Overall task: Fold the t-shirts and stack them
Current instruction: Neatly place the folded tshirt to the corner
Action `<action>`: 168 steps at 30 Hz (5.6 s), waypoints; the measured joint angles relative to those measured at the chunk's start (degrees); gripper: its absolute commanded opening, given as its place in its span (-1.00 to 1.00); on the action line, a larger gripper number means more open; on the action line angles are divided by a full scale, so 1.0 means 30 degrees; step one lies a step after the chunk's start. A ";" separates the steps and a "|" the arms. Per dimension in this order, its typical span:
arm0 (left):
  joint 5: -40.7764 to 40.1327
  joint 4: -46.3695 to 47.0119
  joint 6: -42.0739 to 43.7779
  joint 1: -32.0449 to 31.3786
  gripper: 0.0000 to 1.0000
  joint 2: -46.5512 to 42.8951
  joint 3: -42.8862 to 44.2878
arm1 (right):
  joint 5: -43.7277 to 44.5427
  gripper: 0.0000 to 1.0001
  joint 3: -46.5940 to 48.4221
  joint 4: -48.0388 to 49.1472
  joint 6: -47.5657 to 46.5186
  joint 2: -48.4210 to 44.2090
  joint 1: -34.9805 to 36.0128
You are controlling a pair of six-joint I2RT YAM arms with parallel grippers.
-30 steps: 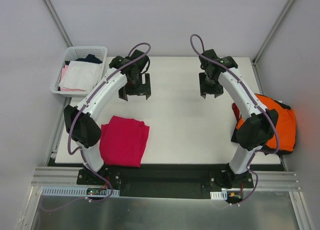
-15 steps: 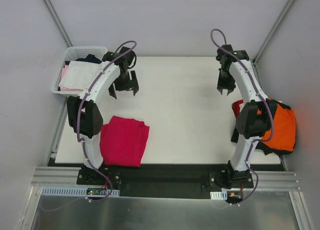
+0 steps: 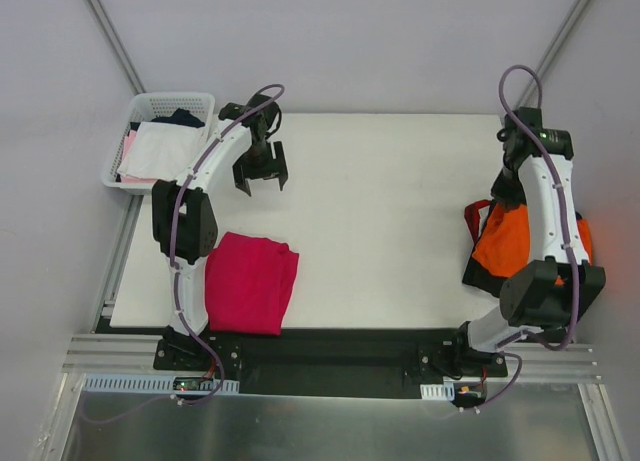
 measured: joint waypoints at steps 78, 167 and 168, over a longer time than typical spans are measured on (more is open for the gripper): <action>-0.0648 -0.0015 -0.0852 -0.0510 0.57 -0.3861 -0.5697 | -0.5581 -0.98 0.0801 0.0933 -0.1566 0.8976 -0.2441; 0.2645 0.4648 -0.1741 -0.0838 -1.00 -0.4845 -1.6364 | -1.2466 -0.98 -0.3599 0.3322 -0.0743 0.0969 0.5457; 0.2776 0.4517 -0.1727 -0.0816 -1.00 -0.4597 -1.6145 | -1.2378 -0.98 -0.3599 0.3242 -0.0780 0.0838 0.5457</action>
